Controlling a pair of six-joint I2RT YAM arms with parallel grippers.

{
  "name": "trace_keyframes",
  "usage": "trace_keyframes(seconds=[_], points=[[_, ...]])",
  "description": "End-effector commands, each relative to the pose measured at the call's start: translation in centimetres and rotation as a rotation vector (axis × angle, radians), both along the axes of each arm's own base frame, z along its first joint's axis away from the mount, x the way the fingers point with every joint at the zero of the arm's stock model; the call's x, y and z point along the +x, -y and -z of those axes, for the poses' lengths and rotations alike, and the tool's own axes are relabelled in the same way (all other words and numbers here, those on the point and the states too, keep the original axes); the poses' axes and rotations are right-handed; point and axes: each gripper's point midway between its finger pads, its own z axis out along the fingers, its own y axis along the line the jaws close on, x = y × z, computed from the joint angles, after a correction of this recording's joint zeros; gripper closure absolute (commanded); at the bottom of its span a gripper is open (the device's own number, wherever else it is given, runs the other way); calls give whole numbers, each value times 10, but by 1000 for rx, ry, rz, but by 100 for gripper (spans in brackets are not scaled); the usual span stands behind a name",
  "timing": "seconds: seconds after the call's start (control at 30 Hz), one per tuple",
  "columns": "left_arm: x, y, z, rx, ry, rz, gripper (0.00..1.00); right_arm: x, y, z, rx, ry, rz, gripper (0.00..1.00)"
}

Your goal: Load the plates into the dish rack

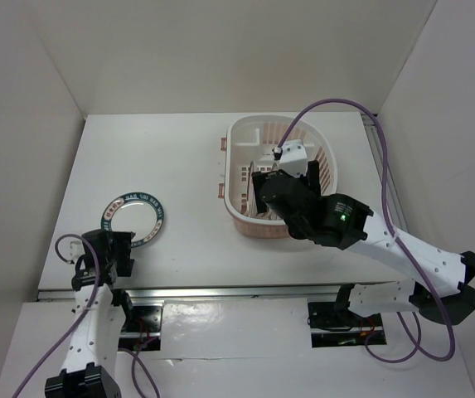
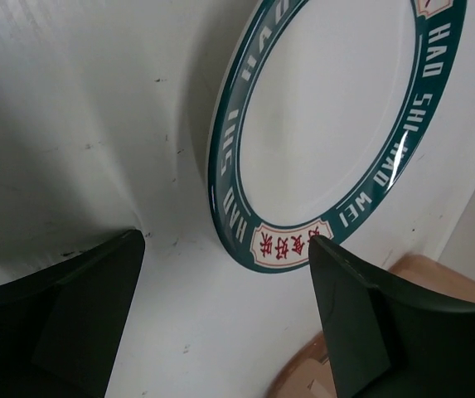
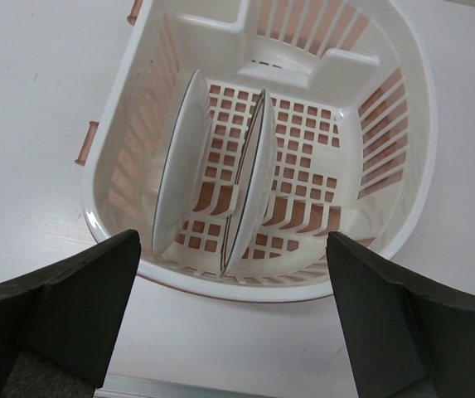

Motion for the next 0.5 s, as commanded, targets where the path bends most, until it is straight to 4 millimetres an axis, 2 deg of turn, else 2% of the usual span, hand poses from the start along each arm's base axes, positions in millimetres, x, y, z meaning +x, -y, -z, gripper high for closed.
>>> trace_keyframes(seconds=[0.0,0.07,0.17,0.23,0.27,0.47], points=[[10,-7,0,8,49,-45,6,-1,-4,-17,73,44,-18,0],[12,-9,8,6,42,-59,9,-1,-4,-17,73,44,-18,0],[19,-15,6,26,64,-71,16,-1,-3,-17,64,45,-22,0],[19,-15,10,21,45,-71,23,-1,-3,-17,64,45,-22,0],[18,-16,13,25,32,-77,23,-1,-3,-17,64,45,-22,0],[23,-17,15,32,36,-70,48,2,-8,-18,76,52,-22,0]])
